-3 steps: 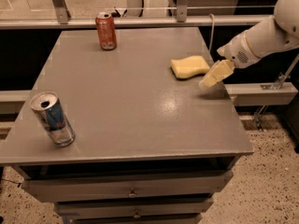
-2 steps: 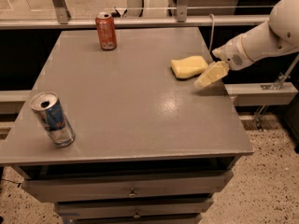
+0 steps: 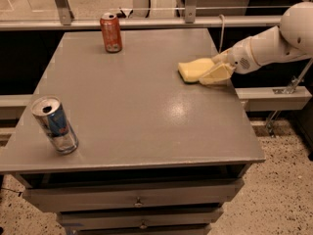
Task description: Move sponge near coke can
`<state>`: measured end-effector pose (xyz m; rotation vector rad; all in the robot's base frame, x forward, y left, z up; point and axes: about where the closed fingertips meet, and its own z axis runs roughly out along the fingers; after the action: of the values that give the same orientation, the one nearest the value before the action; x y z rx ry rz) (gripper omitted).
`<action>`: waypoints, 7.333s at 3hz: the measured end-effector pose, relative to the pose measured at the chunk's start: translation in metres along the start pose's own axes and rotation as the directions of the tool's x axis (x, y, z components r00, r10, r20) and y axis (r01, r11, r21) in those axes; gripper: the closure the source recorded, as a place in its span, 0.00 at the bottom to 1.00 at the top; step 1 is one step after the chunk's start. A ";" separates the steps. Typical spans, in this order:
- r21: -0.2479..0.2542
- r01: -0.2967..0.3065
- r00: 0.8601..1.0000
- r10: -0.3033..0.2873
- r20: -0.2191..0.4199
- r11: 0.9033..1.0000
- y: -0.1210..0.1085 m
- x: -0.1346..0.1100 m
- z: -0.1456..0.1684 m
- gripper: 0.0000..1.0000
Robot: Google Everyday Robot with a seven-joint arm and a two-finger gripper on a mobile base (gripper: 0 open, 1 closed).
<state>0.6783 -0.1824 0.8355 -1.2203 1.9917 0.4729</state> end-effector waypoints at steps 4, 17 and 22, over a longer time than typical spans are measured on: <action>0.053 0.043 0.998 -0.046 0.051 0.998 -0.022 -0.042 -0.008 1.00; -0.033 0.243 0.963 -0.237 0.131 0.969 -0.045 -0.167 0.163 0.36; -0.014 0.078 0.961 -0.072 0.268 0.997 -0.063 -0.116 0.066 0.00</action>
Offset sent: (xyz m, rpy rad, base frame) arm 0.0141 -0.0076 0.0395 0.0328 -0.0965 -0.0031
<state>0.7913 -0.1008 0.8831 -1.1753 1.7096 0.5929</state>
